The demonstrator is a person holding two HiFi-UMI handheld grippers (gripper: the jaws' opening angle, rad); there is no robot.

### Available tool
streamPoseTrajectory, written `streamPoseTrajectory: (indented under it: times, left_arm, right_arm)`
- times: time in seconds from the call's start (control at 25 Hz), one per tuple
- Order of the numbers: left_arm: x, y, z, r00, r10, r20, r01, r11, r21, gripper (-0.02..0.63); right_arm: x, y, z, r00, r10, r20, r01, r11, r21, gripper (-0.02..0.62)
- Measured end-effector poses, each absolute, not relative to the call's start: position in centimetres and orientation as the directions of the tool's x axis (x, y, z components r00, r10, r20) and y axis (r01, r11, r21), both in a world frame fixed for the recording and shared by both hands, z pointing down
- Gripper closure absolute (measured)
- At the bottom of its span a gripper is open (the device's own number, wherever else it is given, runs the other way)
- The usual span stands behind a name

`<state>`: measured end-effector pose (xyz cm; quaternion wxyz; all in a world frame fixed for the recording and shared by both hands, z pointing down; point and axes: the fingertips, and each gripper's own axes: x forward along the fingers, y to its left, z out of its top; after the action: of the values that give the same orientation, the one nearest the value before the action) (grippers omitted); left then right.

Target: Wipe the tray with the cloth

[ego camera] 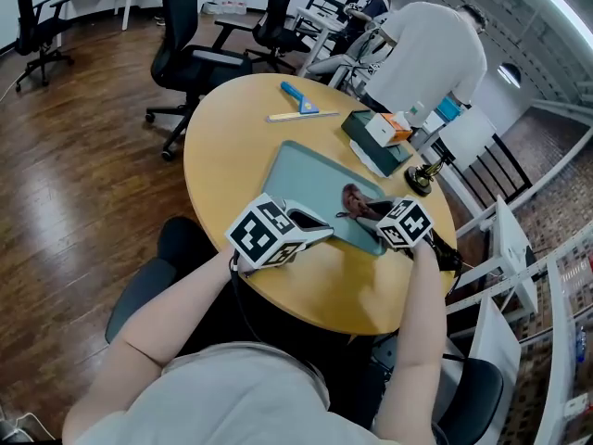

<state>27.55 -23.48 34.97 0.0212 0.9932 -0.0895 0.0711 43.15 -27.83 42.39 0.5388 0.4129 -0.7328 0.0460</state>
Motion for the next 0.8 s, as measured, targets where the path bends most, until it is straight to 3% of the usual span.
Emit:
streamPoseTrajectory:
  times: [0.8]
  left_arm:
    - [28.0, -23.4, 35.0, 0.972, -0.177, 0.152, -0.182, -0.983, 0.023, 0.604]
  right_arm:
    - [29.3, -33.4, 42.2, -0.304, -0.506, 0.807, -0.484, 0.812, 0.327, 0.449]
